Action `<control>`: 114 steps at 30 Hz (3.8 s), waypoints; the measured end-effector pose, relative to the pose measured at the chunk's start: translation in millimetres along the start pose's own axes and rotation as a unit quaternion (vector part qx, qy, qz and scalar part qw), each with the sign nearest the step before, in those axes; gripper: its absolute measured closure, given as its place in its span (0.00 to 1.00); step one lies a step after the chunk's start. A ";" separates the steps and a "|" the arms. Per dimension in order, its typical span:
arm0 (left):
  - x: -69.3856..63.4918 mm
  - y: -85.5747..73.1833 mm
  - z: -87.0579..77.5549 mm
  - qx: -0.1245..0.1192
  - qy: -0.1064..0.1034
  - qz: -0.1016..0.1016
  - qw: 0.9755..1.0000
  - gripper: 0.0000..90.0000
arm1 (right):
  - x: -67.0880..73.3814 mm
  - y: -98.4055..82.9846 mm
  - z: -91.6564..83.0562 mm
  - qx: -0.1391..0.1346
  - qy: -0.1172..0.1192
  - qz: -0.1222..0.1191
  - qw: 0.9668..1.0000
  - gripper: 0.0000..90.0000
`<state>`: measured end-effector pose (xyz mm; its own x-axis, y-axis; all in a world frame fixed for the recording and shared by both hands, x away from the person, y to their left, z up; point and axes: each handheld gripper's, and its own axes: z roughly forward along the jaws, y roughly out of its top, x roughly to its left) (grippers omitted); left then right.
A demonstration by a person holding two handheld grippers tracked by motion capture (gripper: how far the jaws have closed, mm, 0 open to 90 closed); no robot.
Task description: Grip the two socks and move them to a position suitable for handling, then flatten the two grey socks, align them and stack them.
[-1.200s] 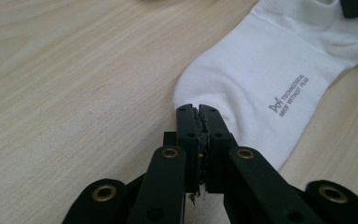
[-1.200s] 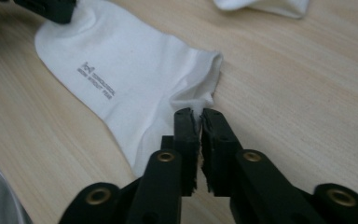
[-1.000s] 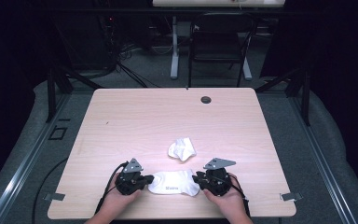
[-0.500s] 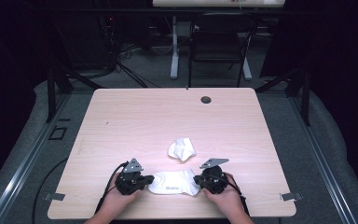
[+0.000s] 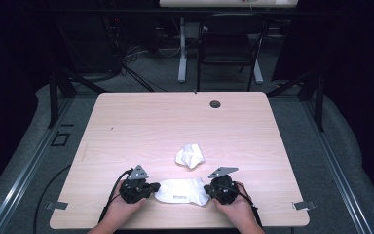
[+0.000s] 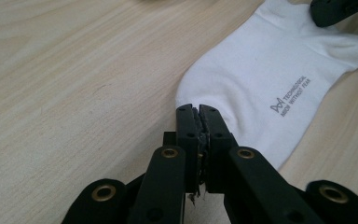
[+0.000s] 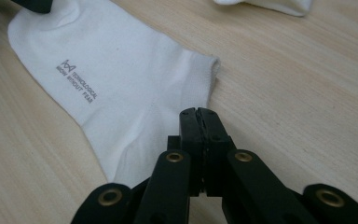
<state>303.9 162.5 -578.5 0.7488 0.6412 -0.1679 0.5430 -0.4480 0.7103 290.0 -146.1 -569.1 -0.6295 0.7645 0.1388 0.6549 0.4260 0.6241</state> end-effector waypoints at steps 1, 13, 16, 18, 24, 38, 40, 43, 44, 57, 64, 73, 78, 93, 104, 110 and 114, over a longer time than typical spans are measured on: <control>-0.6 0.7 -1.6 -0.007 -0.003 -0.001 1.000 0.96 | -0.7 0.0 -1.1 -0.003 0.012 0.005 1.000 0.94; 3.7 3.3 -5.6 -0.031 -0.001 -0.006 1.000 0.72 | -1.9 6.6 -7.9 -0.053 0.015 0.009 0.998 0.69; 7.4 4.3 -7.5 -0.035 0.007 -0.008 0.999 0.68 | -2.9 9.2 -7.8 -0.067 0.018 0.011 0.998 0.66; 8.4 4.8 -8.1 -0.037 0.007 -0.013 0.999 0.66 | -2.7 10.3 -8.5 -0.068 0.018 0.012 0.997 0.65; 14.8 7.7 -12.5 -0.050 0.003 -0.022 0.998 0.63 | -2.2 20.0 -10.3 -0.075 0.015 0.000 0.997 0.63; 23.7 14.1 -18.4 -0.071 0.022 -0.031 0.997 0.57 | -2.8 53.8 1.4 -0.071 -0.011 -0.021 0.997 0.66; 24.1 14.8 -18.3 -0.070 0.026 -0.028 0.997 0.57 | -3.4 63.0 6.3 -0.072 -0.015 -0.021 0.997 0.68; 24.3 17.8 -19.7 -0.071 0.028 -0.031 0.997 0.57 | -4.3 70.7 11.4 -0.062 -0.023 -0.024 0.998 0.69; 24.3 17.8 -19.7 -0.071 0.028 -0.031 0.997 0.56 | -4.3 70.7 11.4 -0.062 -0.023 -0.024 0.998 0.69; 34.5 49.0 -9.9 -0.067 0.035 -0.025 0.997 0.59 | -5.8 97.9 44.9 -0.051 -0.021 -0.040 0.998 0.66; 38.4 61.7 -2.3 -0.067 0.035 -0.022 0.997 0.59 | -6.8 101.9 58.7 -0.030 -0.019 -0.042 0.998 0.61; 41.5 70.6 5.9 -0.064 0.037 -0.021 0.997 0.59 | -9.7 100.9 71.5 -0.005 -0.044 -0.035 0.998 0.80; 40.7 77.5 7.6 -0.068 0.039 -0.020 0.997 0.59 | -11.3 100.5 70.2 -0.007 -0.045 -0.019 0.999 0.95; 40.3 86.1 30.0 -0.049 0.040 -0.015 0.998 0.59 | -10.0 104.8 43.8 -0.058 -0.020 0.023 0.998 0.96; 41.8 86.6 52.0 -0.031 0.043 -0.014 0.998 0.61 | -10.7 104.4 31.5 -0.076 -0.010 0.031 0.997 0.96; 44.3 83.5 61.5 -0.019 0.049 -0.019 0.998 0.62 | -11.0 103.4 26.3 -0.082 -0.009 0.031 0.996 0.96; 44.5 81.9 64.1 -0.018 0.048 -0.019 0.998 0.63 | -11.6 102.5 24.8 -0.085 -0.009 0.030 0.996 0.96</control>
<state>406.0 114.4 -571.6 0.6867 0.7153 -0.1298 0.5551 -0.4007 0.7289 374.8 -99.3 -525.9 -0.5832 0.7948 0.1677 0.6098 0.2920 0.7368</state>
